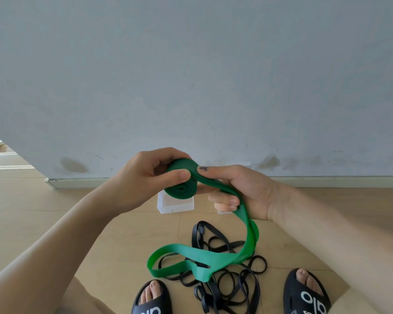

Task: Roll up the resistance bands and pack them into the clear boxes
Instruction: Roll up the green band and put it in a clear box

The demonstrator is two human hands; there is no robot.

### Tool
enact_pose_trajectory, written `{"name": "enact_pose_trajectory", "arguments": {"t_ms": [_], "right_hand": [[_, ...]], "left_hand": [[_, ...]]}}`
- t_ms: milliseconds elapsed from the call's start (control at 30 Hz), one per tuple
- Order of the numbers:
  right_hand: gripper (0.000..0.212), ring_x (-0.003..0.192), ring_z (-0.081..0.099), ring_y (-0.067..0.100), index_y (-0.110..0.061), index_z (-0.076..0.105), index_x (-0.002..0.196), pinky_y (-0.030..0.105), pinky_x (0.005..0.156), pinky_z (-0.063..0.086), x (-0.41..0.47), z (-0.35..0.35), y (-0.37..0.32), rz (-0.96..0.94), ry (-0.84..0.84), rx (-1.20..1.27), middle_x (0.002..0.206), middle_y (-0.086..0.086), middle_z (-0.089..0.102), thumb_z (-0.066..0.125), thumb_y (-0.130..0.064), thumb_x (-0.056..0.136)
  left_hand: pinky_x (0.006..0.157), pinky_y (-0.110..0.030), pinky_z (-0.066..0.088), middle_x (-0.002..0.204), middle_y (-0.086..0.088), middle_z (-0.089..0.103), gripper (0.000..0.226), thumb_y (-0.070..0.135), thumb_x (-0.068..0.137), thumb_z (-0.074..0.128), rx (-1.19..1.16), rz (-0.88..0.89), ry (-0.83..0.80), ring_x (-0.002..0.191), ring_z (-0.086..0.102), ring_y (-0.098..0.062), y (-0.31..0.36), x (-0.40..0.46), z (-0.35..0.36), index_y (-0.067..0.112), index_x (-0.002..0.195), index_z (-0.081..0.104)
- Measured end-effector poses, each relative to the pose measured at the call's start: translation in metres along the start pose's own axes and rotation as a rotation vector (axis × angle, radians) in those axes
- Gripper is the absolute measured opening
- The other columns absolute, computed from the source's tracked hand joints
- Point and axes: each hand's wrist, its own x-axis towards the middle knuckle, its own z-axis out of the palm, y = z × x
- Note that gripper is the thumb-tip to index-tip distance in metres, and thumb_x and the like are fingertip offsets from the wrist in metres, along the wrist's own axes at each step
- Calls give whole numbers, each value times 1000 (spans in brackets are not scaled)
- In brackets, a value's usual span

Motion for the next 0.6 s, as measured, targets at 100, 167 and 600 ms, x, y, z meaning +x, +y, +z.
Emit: {"name": "enact_pose_trajectory", "arguments": {"t_ms": [100,167,600], "right_hand": [[19,36,32,5,-20,73,95,18,45,26,1,-1,-1,-9,42,-61,108,7,74,61,-34,97],[26,40,34,6,-17,74,103,20,46,27,3,-3,-1,-7,89,-145,105,7,71,65,-40,95],[23,61,52,8,-28,78,95,23,60,45,-2,7,-11,24,54,-237,81,-7,66,62,-46,95]], "left_hand": [[90,-30,58,106,4,78,37,46,84,74,15,-3,-17,103,74,-16,0,-2,-2,22,112,71],[95,-28,57,106,7,78,33,36,86,82,67,-13,-51,105,74,-10,1,-4,-3,21,112,70],[81,-15,53,94,9,75,18,39,94,72,126,61,-99,94,72,-12,7,-4,6,26,107,70]]}}
